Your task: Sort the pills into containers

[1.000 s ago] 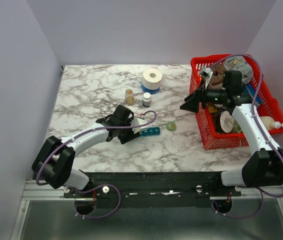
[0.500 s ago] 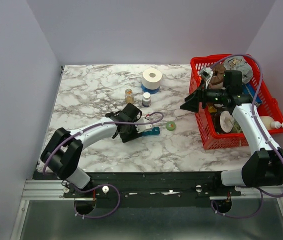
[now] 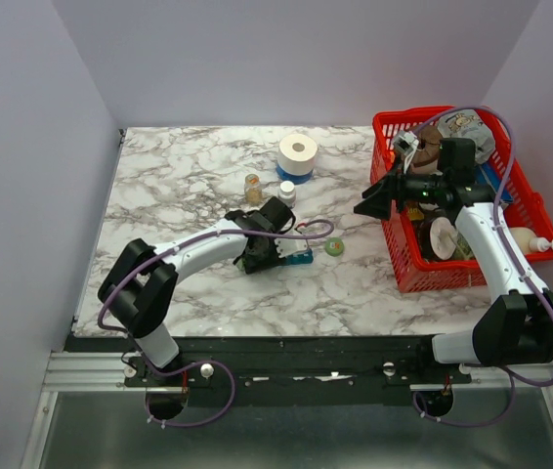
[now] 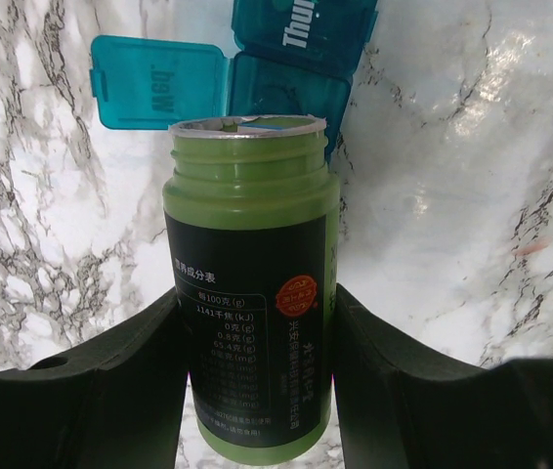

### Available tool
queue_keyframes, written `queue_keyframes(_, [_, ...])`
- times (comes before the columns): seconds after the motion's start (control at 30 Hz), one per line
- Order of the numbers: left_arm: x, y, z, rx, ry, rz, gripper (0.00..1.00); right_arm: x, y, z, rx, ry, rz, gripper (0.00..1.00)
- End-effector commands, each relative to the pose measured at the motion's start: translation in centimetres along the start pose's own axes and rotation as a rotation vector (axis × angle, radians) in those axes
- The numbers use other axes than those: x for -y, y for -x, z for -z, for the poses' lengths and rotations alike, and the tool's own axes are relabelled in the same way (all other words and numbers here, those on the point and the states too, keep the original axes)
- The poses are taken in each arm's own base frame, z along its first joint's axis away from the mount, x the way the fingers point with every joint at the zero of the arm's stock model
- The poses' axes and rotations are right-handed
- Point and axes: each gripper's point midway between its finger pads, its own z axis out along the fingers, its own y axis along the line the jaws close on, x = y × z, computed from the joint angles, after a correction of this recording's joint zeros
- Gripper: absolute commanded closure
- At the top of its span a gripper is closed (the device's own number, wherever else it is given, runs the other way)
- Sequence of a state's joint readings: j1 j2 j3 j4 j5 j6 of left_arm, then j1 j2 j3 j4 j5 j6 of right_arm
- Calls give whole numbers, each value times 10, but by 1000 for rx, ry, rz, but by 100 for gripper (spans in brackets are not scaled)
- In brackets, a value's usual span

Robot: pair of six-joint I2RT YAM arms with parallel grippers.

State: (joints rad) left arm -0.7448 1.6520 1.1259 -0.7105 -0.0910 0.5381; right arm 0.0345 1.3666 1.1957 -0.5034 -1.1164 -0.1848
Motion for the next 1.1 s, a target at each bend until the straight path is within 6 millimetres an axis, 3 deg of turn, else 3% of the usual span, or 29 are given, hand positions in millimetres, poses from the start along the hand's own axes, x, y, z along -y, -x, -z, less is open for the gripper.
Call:
queue_keyframes(0.0, [-4, -9, 7, -91, 40, -25, 100, -9, 10, 7, 23, 21, 39, 16])
queue_keyframes(1.07, [-12, 1, 13, -271, 138, -199, 100, -11, 12, 11, 34, 30, 36, 16])
